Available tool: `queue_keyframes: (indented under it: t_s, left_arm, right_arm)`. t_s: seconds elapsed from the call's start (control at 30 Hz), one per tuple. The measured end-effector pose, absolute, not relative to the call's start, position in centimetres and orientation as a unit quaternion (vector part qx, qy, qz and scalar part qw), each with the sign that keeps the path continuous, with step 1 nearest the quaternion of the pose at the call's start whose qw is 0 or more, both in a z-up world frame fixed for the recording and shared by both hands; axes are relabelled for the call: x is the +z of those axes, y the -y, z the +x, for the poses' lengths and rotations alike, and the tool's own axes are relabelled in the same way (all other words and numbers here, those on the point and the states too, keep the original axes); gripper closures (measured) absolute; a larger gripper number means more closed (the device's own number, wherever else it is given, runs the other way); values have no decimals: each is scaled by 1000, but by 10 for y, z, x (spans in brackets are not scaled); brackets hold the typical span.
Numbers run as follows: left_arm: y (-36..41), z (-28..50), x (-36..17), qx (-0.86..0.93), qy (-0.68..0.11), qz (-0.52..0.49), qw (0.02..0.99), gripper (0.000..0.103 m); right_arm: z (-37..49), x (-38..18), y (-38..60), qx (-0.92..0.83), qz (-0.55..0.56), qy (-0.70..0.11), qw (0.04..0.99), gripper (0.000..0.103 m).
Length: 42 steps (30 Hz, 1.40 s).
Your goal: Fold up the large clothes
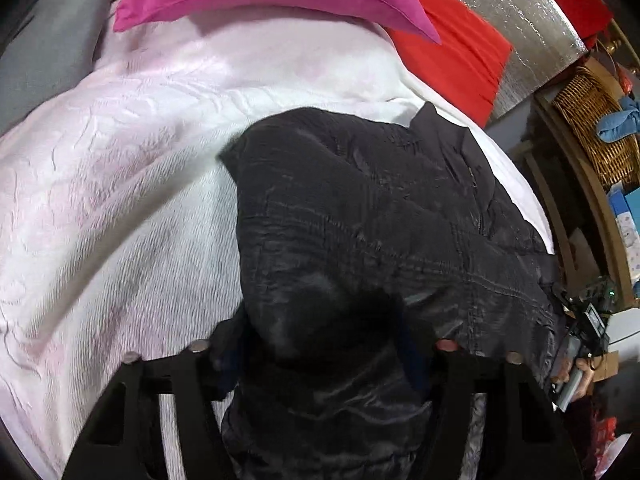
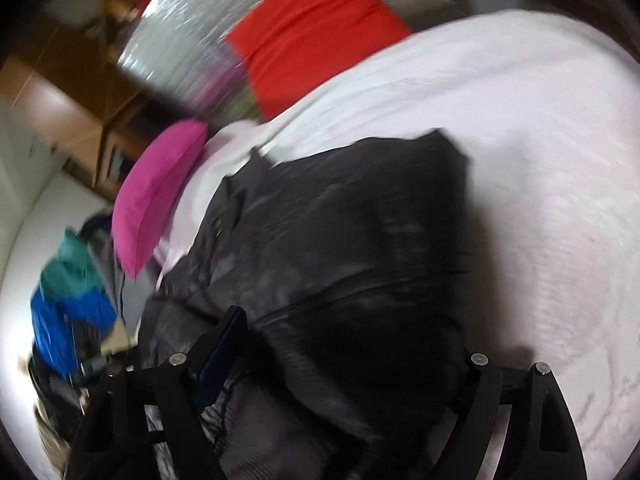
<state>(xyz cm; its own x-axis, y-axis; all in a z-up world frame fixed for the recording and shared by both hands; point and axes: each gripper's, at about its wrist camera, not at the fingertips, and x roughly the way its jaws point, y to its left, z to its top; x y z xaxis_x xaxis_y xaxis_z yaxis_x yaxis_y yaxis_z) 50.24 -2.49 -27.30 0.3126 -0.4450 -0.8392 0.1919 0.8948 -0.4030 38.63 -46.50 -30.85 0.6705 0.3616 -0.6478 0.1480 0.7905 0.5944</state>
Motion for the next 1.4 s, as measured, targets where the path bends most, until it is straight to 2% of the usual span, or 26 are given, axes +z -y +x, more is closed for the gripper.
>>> queue_keyframes:
  t_s: [0.03, 0.07, 0.17, 0.23, 0.4, 0.43, 0.57, 0.63, 0.67, 0.7, 0.93, 1.17, 1.4]
  left_arm:
    - [28, 503, -272, -198, -548, -112, 805, 55]
    - [31, 506, -271, -198, -546, -108, 807, 58]
    - [47, 506, -264, -196, -535, -60, 820, 68]
    - [60, 511, -259, -195, -529, -37, 825, 74]
    - [97, 526, -250, -198, -517, -3, 833, 75]
    - [100, 527, -253, -195, -520, 0, 832, 74]
    - [82, 518, -259, -185, -526, 0, 830, 65]
    - [65, 505, -251, -188, -520, 2, 833, 60]
    - [55, 495, -243, -191, -513, 2, 837, 58]
    - [47, 487, -238, -193, -506, 2, 840, 55]
    - [-28, 388, -210, -210, -478, 17, 853, 51]
    - [-81, 276, -228, -229, -498, -1, 836, 51]
    - [-103, 197, -236, -253, -501, -32, 827, 47]
  right_arm:
    - [385, -304, 459, 47, 290, -403, 867, 47]
    - [384, -301, 455, 35, 271, -401, 874, 66]
    - [368, -282, 445, 12, 229, -363, 903, 83]
    - [356, -271, 445, -10, 208, -336, 918, 85]
    - [352, -295, 469, -67, 222, -344, 910, 85]
    - [352, -307, 479, -65, 257, -354, 897, 85]
    - [342, -300, 483, -46, 307, -347, 885, 79]
    - [330, -293, 483, -34, 319, -355, 878, 57]
    - [317, -287, 483, -28, 332, -351, 875, 31]
    - [306, -283, 481, -26, 337, -340, 878, 26]
    - [202, -264, 468, -9, 337, -321, 885, 26]
    - [84, -272, 441, 3, 351, -346, 870, 26]
    - [13, -295, 410, 10, 377, -361, 853, 26]
